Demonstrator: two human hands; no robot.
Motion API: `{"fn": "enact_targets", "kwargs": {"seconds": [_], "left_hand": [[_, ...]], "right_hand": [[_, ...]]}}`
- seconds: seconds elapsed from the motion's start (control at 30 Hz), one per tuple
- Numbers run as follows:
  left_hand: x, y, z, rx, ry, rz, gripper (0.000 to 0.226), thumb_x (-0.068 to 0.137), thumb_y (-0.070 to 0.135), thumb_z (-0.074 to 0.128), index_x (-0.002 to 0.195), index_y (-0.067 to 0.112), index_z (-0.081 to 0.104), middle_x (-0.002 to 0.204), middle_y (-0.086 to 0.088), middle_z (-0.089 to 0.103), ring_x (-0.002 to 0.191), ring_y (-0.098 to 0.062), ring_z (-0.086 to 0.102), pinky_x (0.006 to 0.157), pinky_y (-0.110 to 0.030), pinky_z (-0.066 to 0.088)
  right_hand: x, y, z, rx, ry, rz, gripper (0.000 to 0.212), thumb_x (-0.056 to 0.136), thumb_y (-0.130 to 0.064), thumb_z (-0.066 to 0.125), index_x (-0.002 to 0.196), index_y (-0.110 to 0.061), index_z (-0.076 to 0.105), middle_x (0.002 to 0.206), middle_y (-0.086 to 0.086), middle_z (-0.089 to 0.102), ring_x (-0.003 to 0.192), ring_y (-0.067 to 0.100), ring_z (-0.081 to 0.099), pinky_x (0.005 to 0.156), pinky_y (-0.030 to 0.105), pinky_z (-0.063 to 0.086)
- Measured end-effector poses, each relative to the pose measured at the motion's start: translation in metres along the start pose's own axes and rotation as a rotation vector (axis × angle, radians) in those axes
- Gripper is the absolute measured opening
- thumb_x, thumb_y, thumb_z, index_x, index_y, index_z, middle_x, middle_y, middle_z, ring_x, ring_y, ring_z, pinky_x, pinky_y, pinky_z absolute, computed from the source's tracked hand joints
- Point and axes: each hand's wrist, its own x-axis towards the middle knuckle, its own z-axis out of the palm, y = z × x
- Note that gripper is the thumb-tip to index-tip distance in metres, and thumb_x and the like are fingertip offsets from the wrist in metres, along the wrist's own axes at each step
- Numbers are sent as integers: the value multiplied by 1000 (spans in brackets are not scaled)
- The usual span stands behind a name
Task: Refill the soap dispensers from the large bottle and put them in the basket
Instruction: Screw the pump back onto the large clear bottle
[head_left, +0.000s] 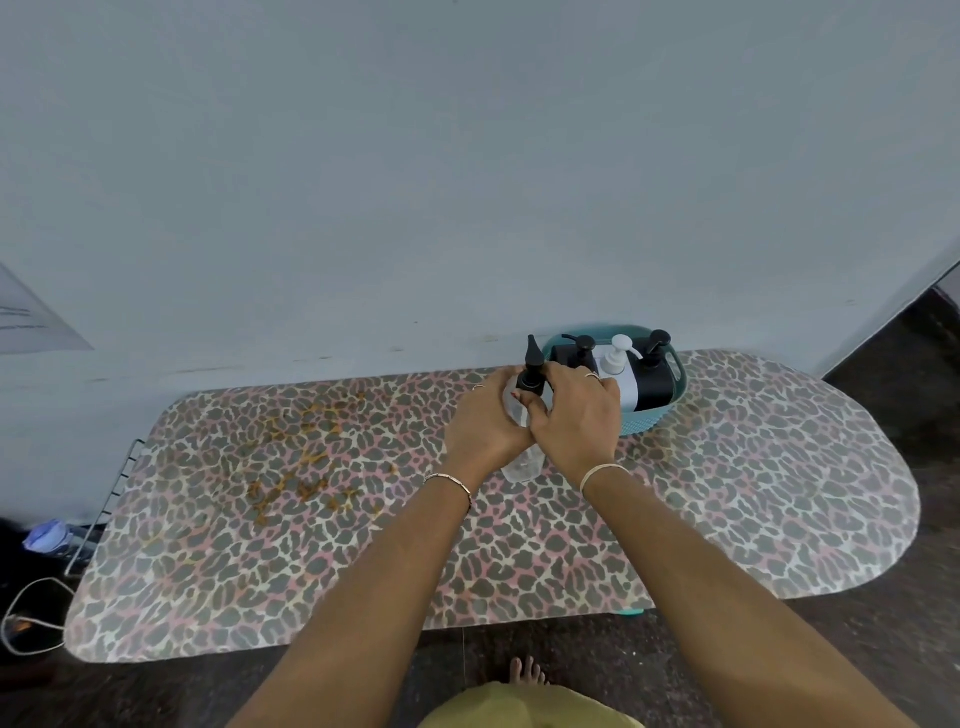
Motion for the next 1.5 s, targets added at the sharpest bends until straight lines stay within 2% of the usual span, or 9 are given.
{"fn": "enact_targets", "kwargs": {"seconds": [0.1,0.43,0.6,0.77,0.93,1.07,1.2,1.33,1.5], "left_hand": [[-6,2,4,133,106,27,54,79,35,60,131,36,44,109,8,63,102,-19,59,64,-29,46],[-9,11,12,216,173,26,48,85,32,55,132,29,47,111,3,64,97,-23,60,64,-28,40],[-9,13,12,230,174,26,46,87,34,53,133,28,46,106,3,65,90,-21,61,62,-28,39],[-4,12,4,225,91,-63,50,85,38,56,132,35,41,99,9,63,88,-17,64,60,-26,38],[2,-1,-7,204,-70,-52,73,74,48,69,138,39,35,113,9,65,99,-18,64,69,-28,46],[8,-11,-19,157,-186,-15,92,67,41,80,145,37,31,133,7,58,110,-19,61,84,-37,53],[10,-14,-20,135,-221,9,96,64,42,81,145,39,30,128,7,60,102,-20,65,79,-39,56],[13,-15,-27,120,-238,88,95,59,44,83,141,31,35,125,5,62,96,-19,66,81,-39,56],[7,-12,-31,37,-204,156,92,59,46,85,138,28,42,131,8,58,115,-15,58,88,-28,47]], "right_hand": [[-3,-3,1,-3,21,10,7,81,-23,66,85,-18,64,70,-1,62,72,22,58,72,32,28],[-4,3,0,15,70,33,7,79,-23,70,79,-20,64,56,-12,38,59,15,43,70,32,28],[-3,5,1,-17,69,23,7,80,-25,70,81,-21,65,57,-6,53,61,19,51,69,31,27],[4,4,4,-12,-3,-19,6,84,-27,65,89,-23,63,72,-6,64,70,19,60,72,30,27],[1,4,11,26,-28,-32,12,88,-30,61,97,-22,62,83,-6,66,78,19,62,77,33,33],[-2,4,10,46,-31,-11,16,89,-33,60,101,-21,62,84,-3,65,83,21,59,75,33,33],[-6,4,12,209,-83,54,21,89,-26,63,109,-21,60,89,-4,63,90,20,56,77,33,45],[-12,5,5,396,-191,140,36,93,-30,58,129,-26,54,109,-4,62,110,16,49,90,32,43],[-38,3,3,605,-162,286,51,93,-23,43,144,-26,38,140,-13,47,131,8,41,109,34,37]]}}
